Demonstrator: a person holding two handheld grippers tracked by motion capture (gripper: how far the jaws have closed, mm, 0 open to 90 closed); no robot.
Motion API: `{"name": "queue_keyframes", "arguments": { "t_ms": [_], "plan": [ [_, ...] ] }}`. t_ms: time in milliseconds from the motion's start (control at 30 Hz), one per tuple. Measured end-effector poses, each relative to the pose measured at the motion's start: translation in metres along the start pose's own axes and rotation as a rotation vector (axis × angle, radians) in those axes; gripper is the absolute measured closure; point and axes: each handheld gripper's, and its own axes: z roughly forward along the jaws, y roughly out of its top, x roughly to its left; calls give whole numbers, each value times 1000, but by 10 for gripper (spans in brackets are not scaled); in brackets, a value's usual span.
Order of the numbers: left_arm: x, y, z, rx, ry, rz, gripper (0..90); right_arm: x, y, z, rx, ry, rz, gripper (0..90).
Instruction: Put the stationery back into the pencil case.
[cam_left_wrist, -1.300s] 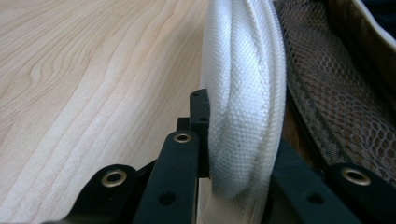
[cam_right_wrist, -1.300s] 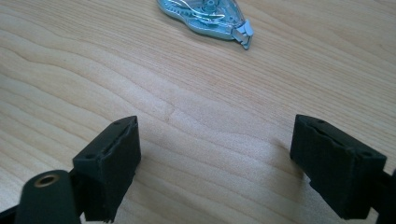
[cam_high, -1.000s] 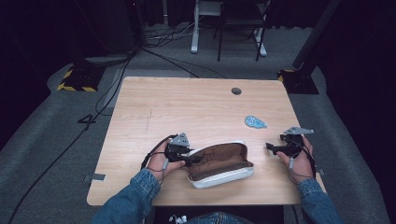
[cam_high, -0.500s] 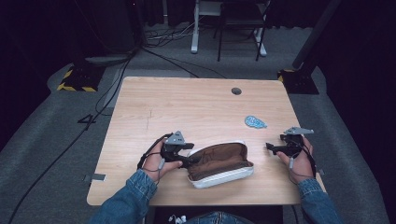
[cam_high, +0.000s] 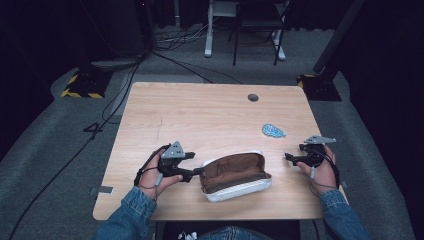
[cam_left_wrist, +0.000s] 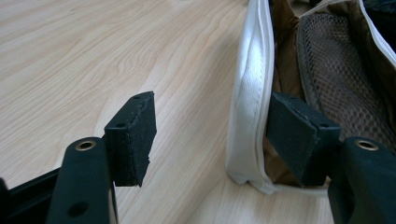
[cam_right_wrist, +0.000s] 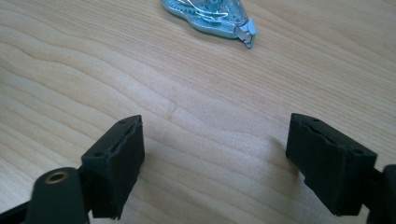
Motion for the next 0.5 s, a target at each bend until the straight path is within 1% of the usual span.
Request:
{"name": "queue_keyframes", "arguments": {
  "t_ms": [67, 100, 133, 167, 200, 333, 367, 467, 500],
  "plan": [
    [0, -1, -2, -3, 4, -7, 333, 1, 2, -2, 23, -6, 12, 220],
    [0, -5, -7, 4, 17, -8, 333, 1, 4, -2, 31, 3, 16, 243],
    [1, -7, -10, 6, 23, -11, 333, 1, 4, -2, 26, 14, 9, 248],
    [1, -7, -10, 6, 23, -11, 333, 1, 4, -2, 26, 14, 9, 248],
    [2, -9, -12, 7, 35, -17, 333, 1, 5, -2, 27, 19, 3, 239],
    [6, -16, -21, 13, 66, -30, 332, 1, 11, -2, 22, 19, -13, 227],
    [7, -17, -23, 21, 78, -29, 331, 1, 13, -3, 24, 21, -15, 225],
    [8, -23, -27, 35, 97, -51, 327, 1, 19, -4, 25, 29, -30, 222],
    [8, -23, -27, 35, 97, -51, 327, 1, 19, -4, 25, 29, -30, 222]
  ]
}}
